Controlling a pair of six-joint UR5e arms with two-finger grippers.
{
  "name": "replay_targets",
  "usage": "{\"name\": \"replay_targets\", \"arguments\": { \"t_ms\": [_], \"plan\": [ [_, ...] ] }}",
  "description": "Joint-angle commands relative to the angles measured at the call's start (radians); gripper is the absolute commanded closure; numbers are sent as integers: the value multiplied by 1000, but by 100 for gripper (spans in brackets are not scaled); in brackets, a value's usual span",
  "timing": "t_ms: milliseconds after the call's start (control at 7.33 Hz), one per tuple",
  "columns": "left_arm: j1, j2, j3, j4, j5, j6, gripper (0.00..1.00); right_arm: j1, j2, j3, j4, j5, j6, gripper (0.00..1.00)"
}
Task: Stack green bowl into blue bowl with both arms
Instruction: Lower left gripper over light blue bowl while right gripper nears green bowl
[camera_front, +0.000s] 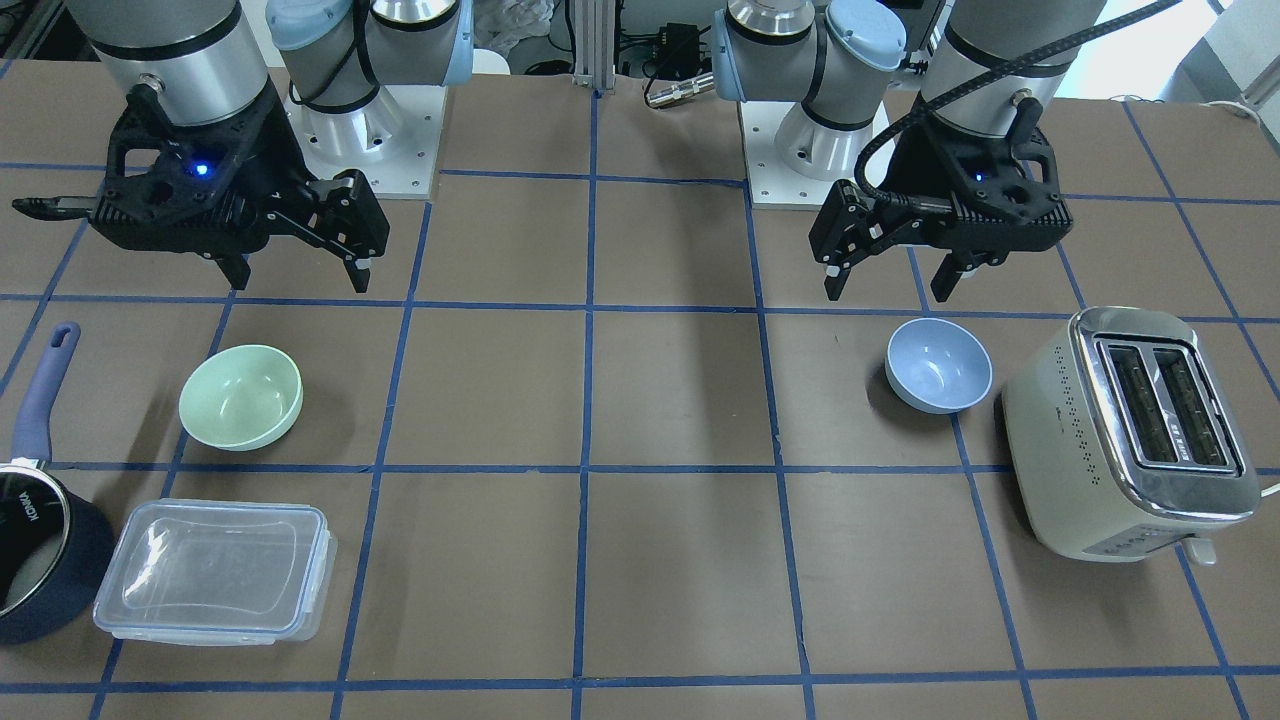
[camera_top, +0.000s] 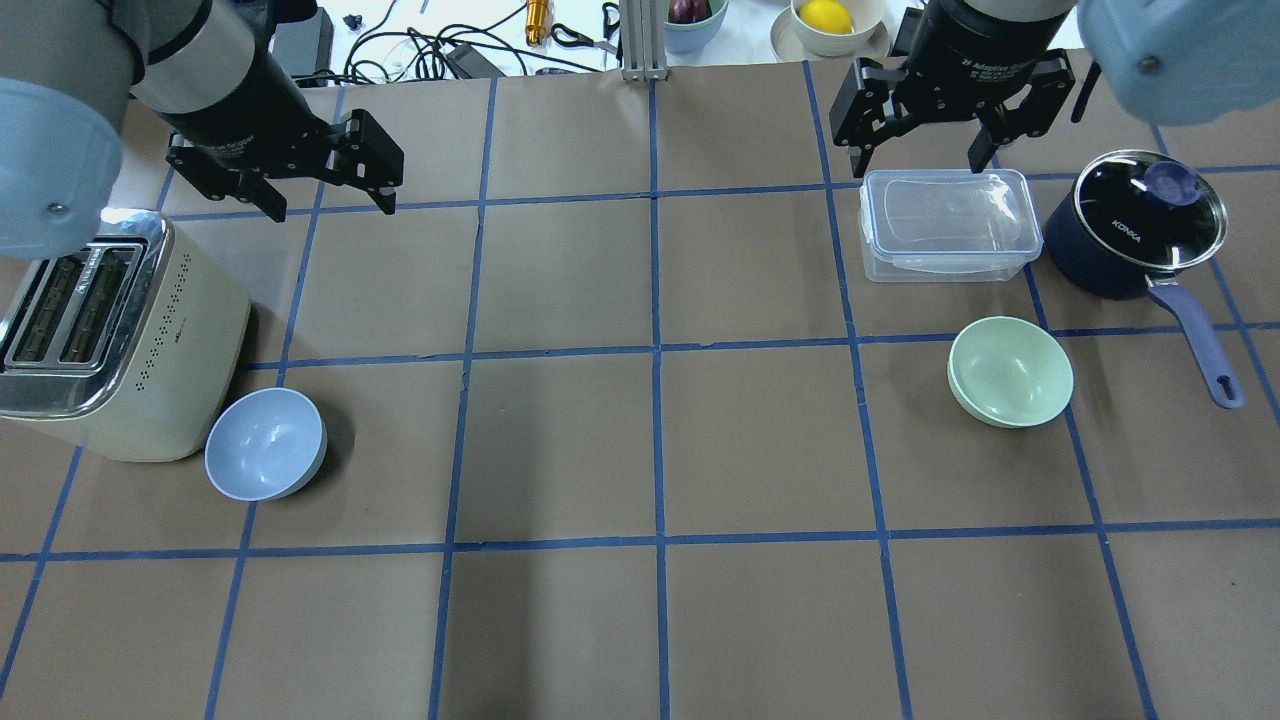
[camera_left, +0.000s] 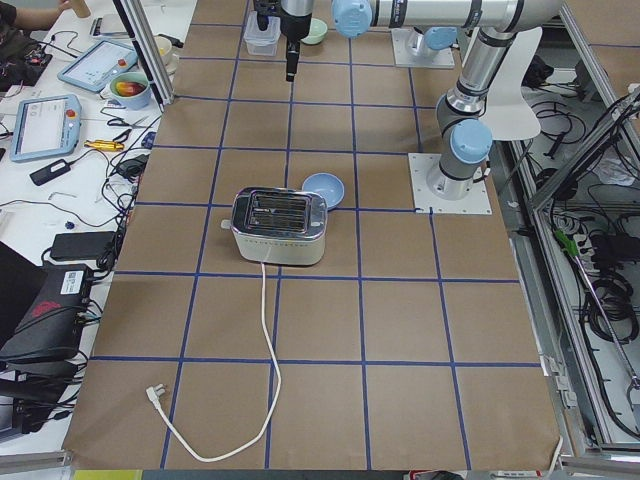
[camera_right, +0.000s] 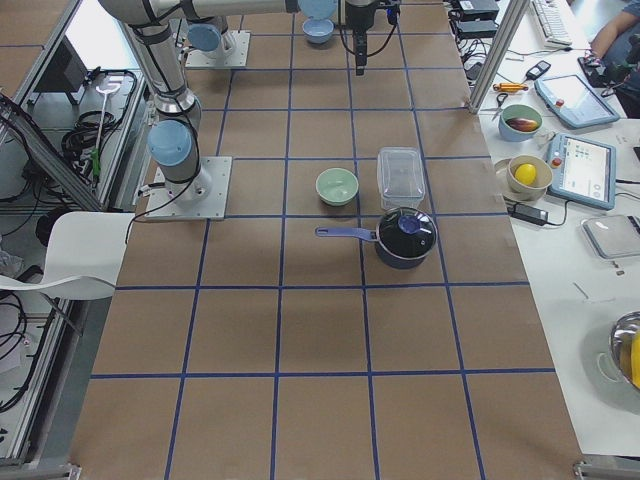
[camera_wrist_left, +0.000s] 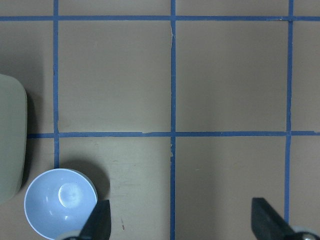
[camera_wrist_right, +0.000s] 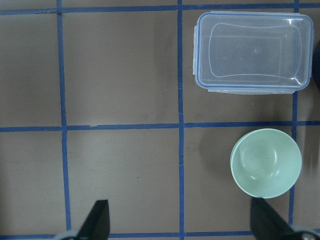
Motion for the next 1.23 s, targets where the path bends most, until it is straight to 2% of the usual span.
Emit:
{"name": "replay_targets", "arguments": {
  "t_ms": [0,409,682,818,1091],
  "plan": [
    [-2,13,-37,12,5,-2,0,5,0,1,0,-5,0,0],
    [1,59,-155,15,8,7,0,5,0,-1,-2,-3,2,0],
    [42,38,-208,27,8,10,0,5,0,-1,0,-5,2,0],
    [108,16,-301,100,7,13,0,-3,3,4,-2,-5,0,0],
    [188,-25,-515,403,36,128,0,-3,1,4,0,-5,0,0]
  ]
}}
